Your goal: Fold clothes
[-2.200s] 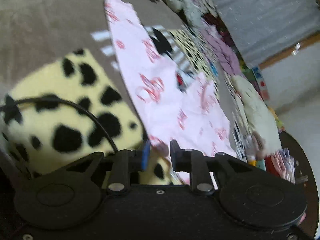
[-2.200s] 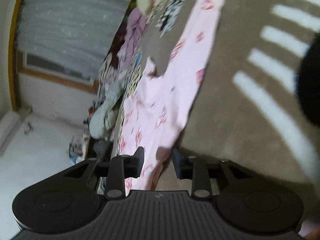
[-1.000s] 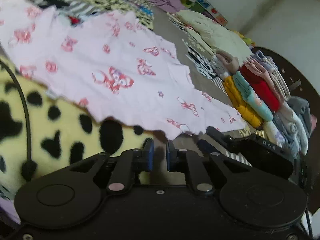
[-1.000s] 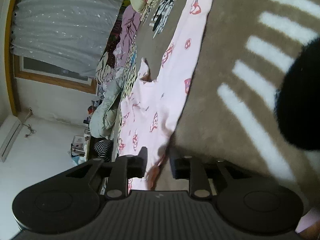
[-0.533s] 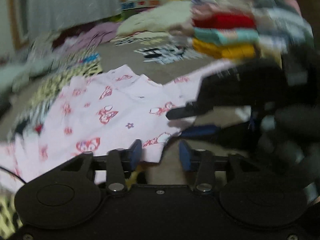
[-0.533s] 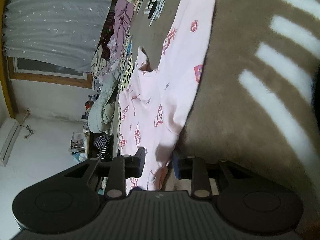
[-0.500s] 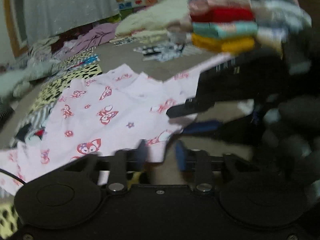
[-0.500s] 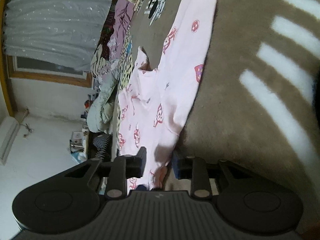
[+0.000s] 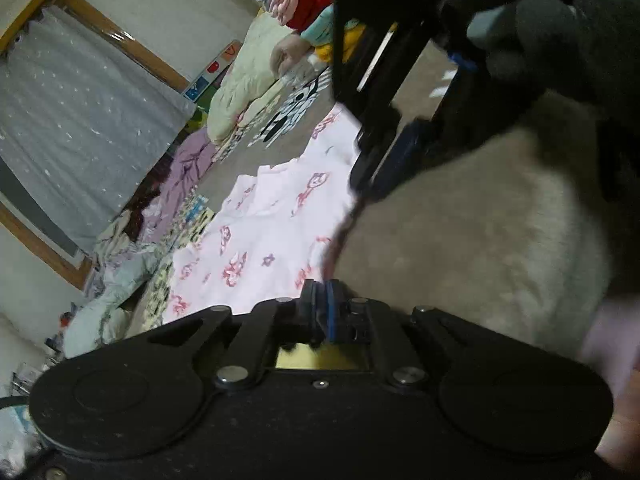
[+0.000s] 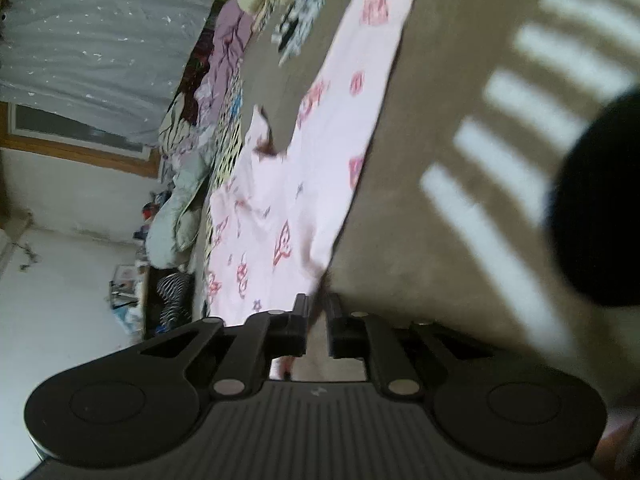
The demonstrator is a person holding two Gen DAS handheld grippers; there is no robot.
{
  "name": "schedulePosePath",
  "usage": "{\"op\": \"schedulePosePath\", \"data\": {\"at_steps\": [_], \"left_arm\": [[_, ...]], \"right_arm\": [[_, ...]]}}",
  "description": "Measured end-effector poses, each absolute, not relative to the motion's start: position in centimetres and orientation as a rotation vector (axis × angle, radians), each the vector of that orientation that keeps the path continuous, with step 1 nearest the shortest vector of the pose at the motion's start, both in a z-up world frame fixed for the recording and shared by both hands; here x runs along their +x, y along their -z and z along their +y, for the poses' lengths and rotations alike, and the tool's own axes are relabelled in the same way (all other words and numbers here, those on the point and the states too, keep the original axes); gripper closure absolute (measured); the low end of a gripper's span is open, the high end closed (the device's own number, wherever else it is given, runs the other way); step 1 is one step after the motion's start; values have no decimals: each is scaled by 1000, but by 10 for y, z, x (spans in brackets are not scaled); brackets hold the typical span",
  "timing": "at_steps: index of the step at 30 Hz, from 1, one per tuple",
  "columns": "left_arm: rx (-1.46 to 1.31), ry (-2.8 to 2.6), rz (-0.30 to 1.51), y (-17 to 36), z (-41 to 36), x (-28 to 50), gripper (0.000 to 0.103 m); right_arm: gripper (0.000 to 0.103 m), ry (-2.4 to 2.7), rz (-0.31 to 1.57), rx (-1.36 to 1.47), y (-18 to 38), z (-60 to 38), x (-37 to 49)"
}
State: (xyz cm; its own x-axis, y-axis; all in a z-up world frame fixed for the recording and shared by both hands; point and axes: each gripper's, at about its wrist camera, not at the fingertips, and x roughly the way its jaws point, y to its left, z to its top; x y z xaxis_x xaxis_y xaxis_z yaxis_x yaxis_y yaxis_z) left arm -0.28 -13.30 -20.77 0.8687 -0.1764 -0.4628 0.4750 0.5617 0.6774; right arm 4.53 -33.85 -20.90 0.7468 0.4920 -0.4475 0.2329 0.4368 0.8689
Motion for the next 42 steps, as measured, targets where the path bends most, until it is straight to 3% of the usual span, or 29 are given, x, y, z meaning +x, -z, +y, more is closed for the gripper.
{"op": "schedulePosePath", "data": {"at_steps": [3,8,14,21,23,25,28,39,41,42], "left_arm": [[787,398,390,189,-117,-4,87],[476,321,447,159,-94,18,86],[130,207,581,154,-45,36,86],[5,153,564,156,-15,35,84],[79,154,651,172,-22,41,81],[86,160,673,164,-22,43,80],[-35,160,647,138,-4,43,73],[-313,142,610,78,61,148,72],[-355,124,625,77,70,175,67],[-378,111,628,77,75,189,60]], "right_arm": [[89,-219,670,1000,187,-331,42],[89,-378,601,771,171,-294,56],[98,-359,759,539,188,-271,57],[84,-399,609,393,158,-244,42],[72,-402,691,351,168,-231,61],[73,-408,734,312,174,-224,72],[72,-419,764,328,159,-231,77],[69,-380,693,547,117,-293,162],[69,-370,694,565,117,-302,189],[68,-365,695,575,117,-306,203]]}}
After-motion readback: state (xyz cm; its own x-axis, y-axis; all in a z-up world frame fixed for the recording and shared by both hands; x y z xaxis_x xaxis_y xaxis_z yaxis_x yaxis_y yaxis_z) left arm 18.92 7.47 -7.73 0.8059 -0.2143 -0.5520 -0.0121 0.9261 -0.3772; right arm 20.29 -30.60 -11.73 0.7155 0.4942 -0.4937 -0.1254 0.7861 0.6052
